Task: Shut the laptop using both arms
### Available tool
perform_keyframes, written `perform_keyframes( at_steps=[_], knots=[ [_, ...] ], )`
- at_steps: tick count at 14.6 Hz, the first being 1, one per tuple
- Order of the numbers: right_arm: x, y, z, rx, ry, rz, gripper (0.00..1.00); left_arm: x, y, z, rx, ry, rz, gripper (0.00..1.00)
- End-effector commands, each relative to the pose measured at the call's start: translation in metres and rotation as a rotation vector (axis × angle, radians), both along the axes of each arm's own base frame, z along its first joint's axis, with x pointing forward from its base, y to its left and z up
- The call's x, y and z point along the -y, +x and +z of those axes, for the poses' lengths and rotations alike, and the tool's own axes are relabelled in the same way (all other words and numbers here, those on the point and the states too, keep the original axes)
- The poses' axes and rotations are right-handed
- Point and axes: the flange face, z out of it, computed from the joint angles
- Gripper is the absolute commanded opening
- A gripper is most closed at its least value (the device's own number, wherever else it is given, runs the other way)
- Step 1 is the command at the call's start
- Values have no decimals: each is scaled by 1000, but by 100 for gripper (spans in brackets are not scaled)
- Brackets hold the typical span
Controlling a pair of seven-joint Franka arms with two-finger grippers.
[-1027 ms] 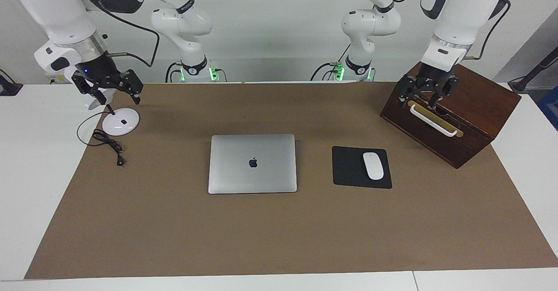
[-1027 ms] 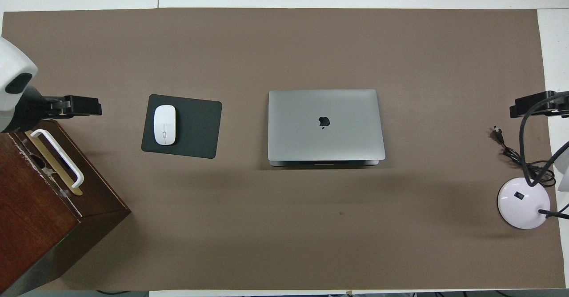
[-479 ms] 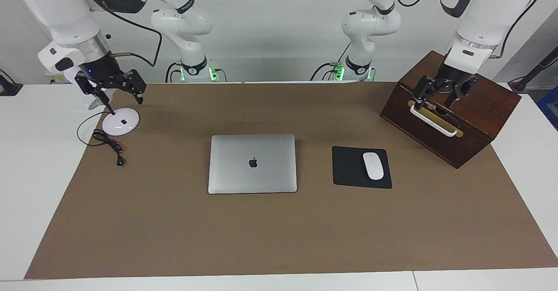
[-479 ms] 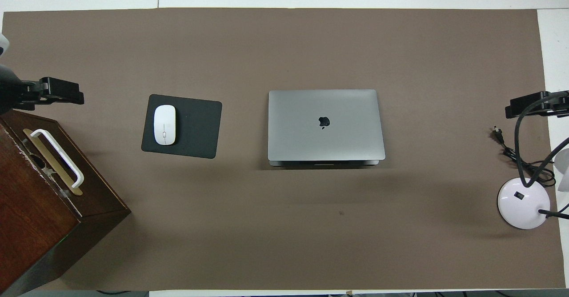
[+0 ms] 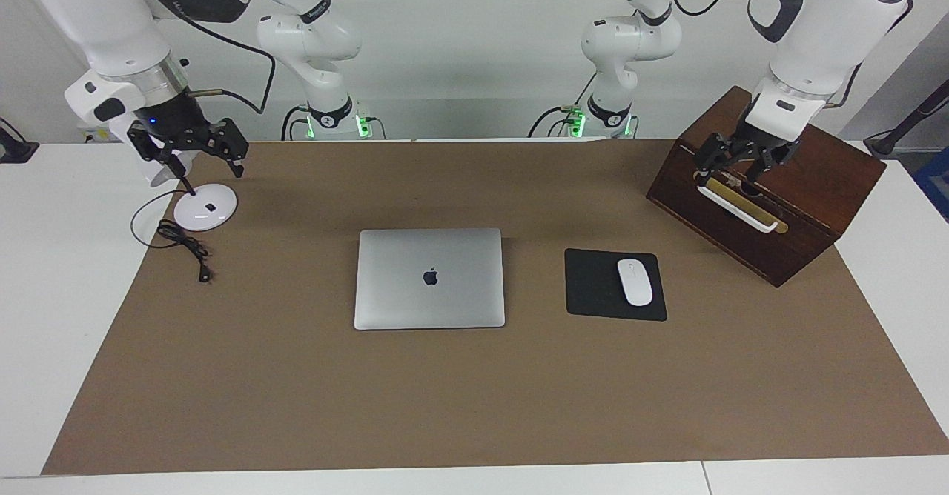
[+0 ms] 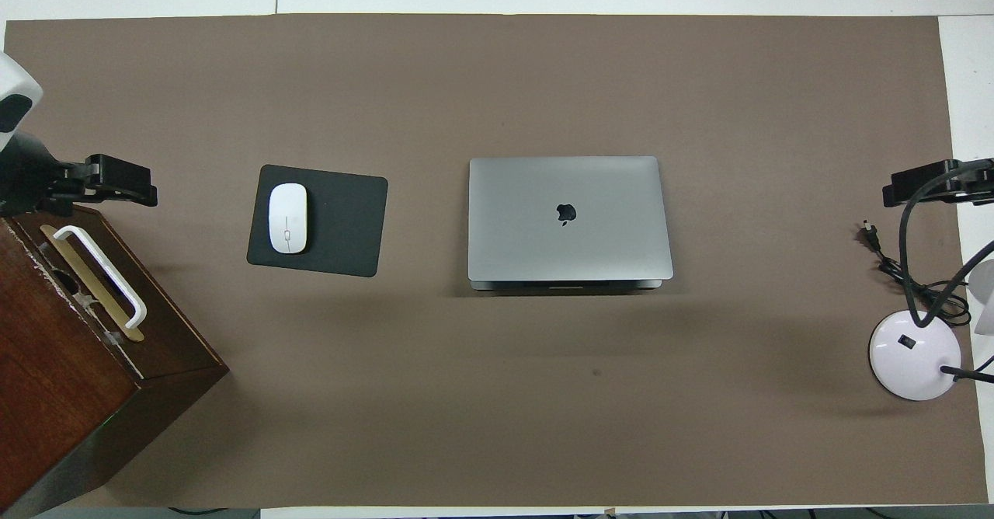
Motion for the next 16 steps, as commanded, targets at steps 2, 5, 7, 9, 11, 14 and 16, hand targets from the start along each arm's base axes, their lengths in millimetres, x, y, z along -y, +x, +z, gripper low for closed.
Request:
perform_keyframes(
  at_steps=[2,5,7,9,11,14,16],
  knots=[
    [1,-5,-2,12,-7,-1,100,-5,-6,5,-25,12,4,100],
    [1,-5,-2,12,-7,-3,100,-7,-6,6,-23,15,2,100],
    [0,-5,-2,12,-7,-3,100,-7,-5,7,-16,17,-24,100],
    [1,-5,-2,12,-7,-3,100,-9,-5,7,-17,20,-44,100],
    [1,-6,-4,8,-7,-4,100,-17,-4,7,-13,18,-38,100],
    [2,-6,-4,8,-5,-5,100,-18,-4,7,-11,19,-39,100],
    [1,-6,-6,5,-5,-3,100,-18,-4,8,-6,19,-53,100]
  ],
)
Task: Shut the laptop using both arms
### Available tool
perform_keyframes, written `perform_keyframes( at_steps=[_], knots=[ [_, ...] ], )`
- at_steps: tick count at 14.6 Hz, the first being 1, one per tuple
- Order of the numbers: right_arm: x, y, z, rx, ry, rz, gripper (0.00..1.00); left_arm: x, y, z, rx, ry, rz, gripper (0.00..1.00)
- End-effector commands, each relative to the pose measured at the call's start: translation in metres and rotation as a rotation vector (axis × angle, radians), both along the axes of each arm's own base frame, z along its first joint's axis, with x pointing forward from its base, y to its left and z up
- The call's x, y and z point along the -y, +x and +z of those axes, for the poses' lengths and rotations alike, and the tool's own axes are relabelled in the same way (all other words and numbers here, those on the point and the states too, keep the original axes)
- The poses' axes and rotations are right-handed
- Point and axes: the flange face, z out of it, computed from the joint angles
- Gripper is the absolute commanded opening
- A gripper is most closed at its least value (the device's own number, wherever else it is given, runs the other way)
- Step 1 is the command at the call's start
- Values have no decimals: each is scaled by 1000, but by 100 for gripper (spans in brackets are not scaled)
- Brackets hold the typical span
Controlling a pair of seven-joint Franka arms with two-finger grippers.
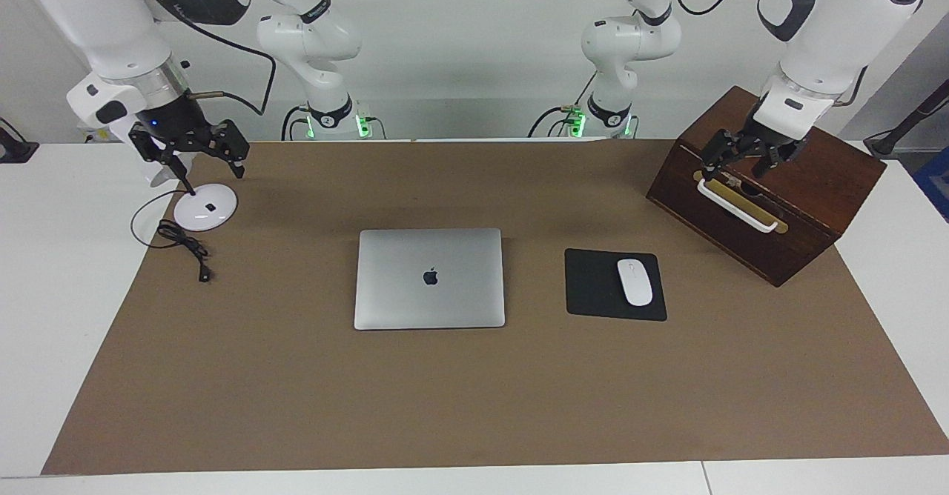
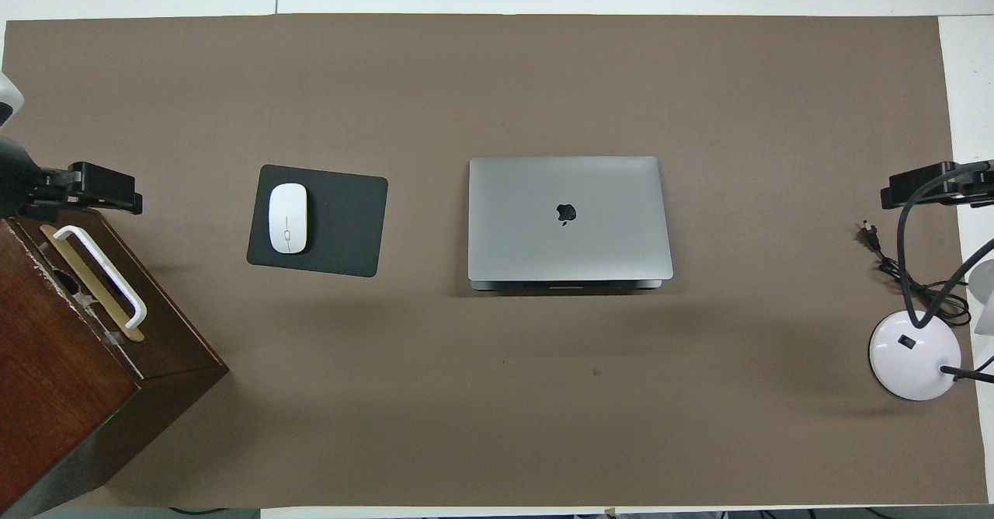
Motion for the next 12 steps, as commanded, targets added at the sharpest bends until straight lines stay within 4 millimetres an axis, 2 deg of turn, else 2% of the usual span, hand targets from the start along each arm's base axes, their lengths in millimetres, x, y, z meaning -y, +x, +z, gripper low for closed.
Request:
perform_keyframes(
  at_steps=[1,12],
  knots=[
    [0,-7,-6,3,-6,-2,100,-3,-2,7,8,18,-35,100],
    [0,-6,-6,15,-7,1,100,-3,-2,6,9,20,-40,100]
  ],
)
